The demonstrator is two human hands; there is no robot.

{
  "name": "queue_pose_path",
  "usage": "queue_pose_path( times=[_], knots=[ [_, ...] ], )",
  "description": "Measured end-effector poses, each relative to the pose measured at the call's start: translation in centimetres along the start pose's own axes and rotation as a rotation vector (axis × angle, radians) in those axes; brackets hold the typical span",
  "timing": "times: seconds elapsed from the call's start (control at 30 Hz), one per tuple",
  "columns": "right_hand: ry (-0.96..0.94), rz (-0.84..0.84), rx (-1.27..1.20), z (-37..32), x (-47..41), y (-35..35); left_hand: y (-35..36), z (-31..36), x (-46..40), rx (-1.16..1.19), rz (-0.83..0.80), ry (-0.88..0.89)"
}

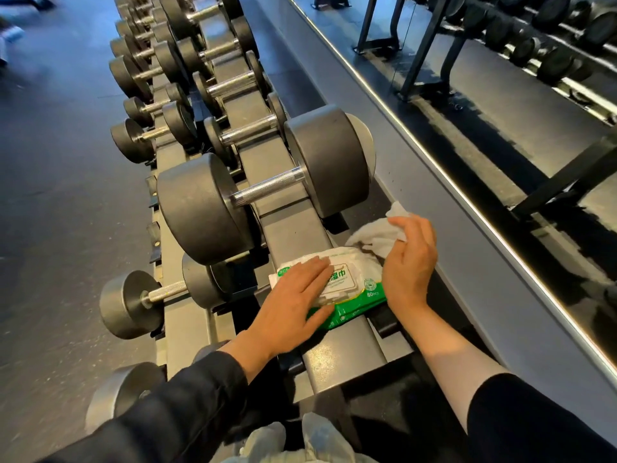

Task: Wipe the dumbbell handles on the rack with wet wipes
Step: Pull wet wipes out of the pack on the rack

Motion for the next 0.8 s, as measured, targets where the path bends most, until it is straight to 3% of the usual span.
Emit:
queue_pose_path(
  times=[0.1,0.23,0.3,0.43,0.63,0.8],
  knots=[
    [-0.102,-0.099,0.021,-1.2,0.3,1.3,-0.6,0.4,0.6,-0.033,0.086,-0.026],
    [-0.335,-0.552,0.097,-1.3,5.2,5.9,-0.5,0.2,0.9,-0.011,0.186,-0.105],
    [-0.348,-0.654,0.145,0.0,6.4,6.7,-0.6,-0.5,1.4,0.054,0.222,-0.202],
    [-0.36,-0.687,0.17,1.2,7.0,6.7,0.1,-0.9,2.3,0.124,0.275,-0.347],
    [-0.361,-0.716,0.165,1.2,7.6,6.9,-0.3,-0.4,1.7,0.069,0.257,-0.322],
    [-0.241,-0.636,-0.038,-0.8,6.4,5.6,-1.5,-1.3,2.8,0.448,0.377,-0.528]
  ],
)
Point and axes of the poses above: each hand's wrist, its own x-axis away from the middle knuckle, its own y-axis out of the palm, z = x × y, the point moved 10 cm from there along -x, towards the middle knuckle, and after that the axes turned 3 degrees about x, right-handed, at the moved point
